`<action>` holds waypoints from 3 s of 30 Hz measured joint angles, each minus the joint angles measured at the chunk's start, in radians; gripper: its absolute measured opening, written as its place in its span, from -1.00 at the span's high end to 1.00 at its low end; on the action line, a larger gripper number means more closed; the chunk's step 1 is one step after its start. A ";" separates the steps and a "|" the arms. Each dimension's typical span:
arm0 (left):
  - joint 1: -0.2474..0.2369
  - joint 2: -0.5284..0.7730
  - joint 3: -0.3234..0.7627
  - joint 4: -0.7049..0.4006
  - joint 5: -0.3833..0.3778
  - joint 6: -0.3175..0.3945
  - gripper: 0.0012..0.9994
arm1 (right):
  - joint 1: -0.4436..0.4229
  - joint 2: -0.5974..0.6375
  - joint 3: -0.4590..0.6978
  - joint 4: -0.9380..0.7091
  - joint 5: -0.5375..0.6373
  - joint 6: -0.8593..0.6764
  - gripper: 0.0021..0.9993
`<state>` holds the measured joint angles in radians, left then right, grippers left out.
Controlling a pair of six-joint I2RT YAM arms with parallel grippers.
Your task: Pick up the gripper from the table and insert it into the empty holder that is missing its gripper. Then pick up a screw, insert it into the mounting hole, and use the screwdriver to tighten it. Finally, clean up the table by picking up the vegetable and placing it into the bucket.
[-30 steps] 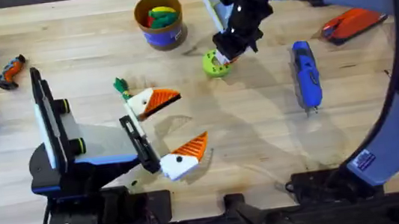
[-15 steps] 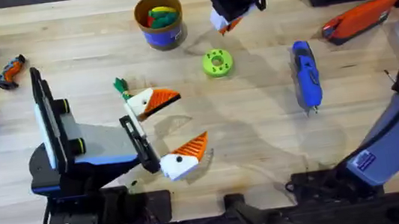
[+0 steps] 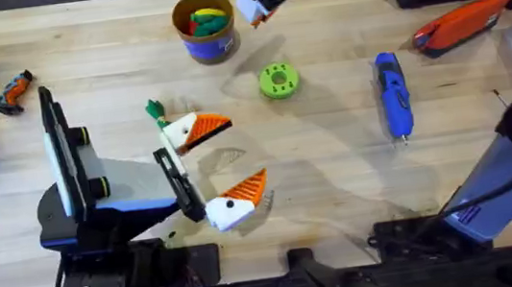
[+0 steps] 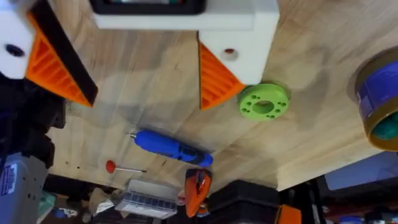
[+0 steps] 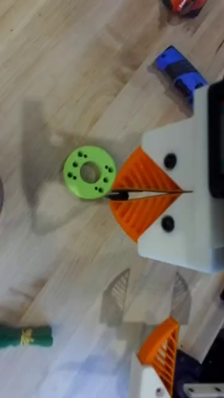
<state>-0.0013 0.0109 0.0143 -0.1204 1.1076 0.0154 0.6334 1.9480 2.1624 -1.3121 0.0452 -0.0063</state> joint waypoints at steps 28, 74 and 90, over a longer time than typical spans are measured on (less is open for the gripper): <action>0.000 0.000 0.000 0.000 0.000 0.000 -0.97 | 0.098 -0.027 0.019 -0.014 -0.001 -0.029 0.99; 0.000 0.000 0.000 0.000 0.000 0.000 -0.97 | 0.295 -0.026 0.019 -0.022 -0.114 -0.327 0.99; 0.000 0.000 0.000 0.000 0.000 0.000 -0.97 | 0.313 -0.032 0.011 -0.071 -0.114 -0.343 0.99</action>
<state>-0.0013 0.0110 0.0143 -0.1204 1.1074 0.0154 0.9469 1.9156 2.1732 -1.3835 -0.0689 -0.3489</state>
